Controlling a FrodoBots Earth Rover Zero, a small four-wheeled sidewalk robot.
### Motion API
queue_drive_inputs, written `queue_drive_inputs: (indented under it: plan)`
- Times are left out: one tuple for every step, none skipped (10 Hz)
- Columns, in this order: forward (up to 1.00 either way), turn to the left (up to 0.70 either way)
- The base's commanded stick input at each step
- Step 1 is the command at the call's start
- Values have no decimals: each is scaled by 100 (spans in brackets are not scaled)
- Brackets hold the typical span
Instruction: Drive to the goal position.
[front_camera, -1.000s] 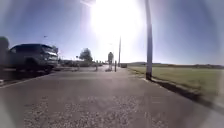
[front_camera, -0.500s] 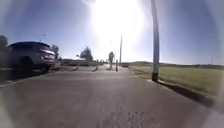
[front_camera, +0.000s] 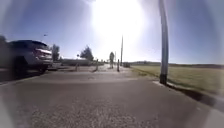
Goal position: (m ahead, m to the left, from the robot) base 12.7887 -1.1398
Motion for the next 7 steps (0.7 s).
queue_drive_inputs:
  plan:
    - [100, 0]
    - [100, 0]
    - [100, 0]
    - [100, 0]
    - [100, 0]
    - [100, 0]
    - [100, 0]
